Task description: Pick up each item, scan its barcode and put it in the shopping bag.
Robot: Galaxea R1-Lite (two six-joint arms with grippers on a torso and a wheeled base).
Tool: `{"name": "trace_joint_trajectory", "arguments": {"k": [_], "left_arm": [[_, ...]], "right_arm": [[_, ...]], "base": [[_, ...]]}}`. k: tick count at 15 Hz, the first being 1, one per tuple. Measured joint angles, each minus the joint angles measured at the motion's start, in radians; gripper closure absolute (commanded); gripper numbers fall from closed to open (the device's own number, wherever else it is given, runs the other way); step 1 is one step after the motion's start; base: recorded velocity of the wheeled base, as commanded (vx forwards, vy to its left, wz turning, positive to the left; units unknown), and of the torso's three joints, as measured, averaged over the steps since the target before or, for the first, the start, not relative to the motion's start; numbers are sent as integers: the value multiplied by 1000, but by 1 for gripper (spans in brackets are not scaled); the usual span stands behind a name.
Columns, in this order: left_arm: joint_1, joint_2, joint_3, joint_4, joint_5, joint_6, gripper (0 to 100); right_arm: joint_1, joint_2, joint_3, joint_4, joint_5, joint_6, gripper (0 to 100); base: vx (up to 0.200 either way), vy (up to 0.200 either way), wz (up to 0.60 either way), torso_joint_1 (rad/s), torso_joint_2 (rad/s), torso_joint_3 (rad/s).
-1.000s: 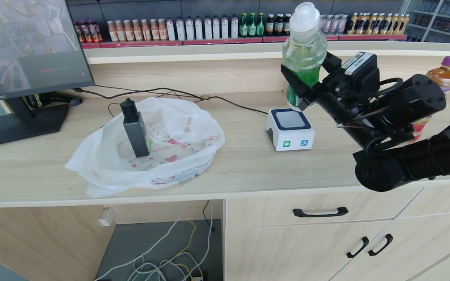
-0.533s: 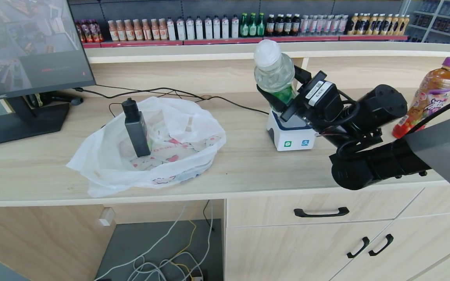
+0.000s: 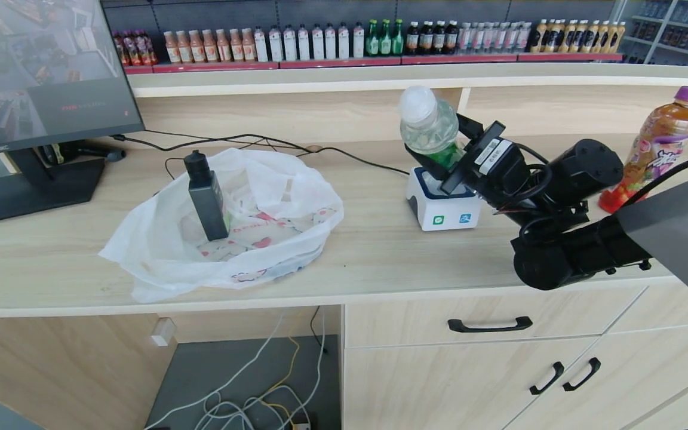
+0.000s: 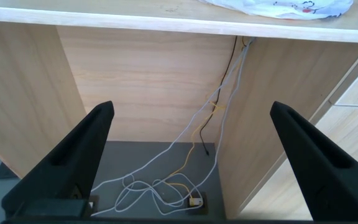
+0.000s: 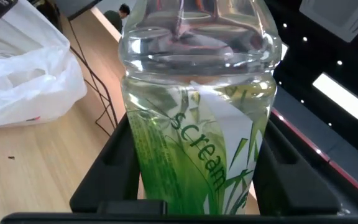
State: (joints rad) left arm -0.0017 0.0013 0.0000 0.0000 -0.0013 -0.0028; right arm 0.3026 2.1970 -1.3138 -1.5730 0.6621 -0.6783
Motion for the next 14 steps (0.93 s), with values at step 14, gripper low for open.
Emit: {"name": "trace_joint_trajectory", "arguments": {"k": [14], "left_arm": [[0, 0, 0, 0, 0, 0, 0]], "right_arm": [[-9, 3, 7, 4, 5, 3, 100]], "base": [[0, 0, 0, 0, 0, 0]]}}
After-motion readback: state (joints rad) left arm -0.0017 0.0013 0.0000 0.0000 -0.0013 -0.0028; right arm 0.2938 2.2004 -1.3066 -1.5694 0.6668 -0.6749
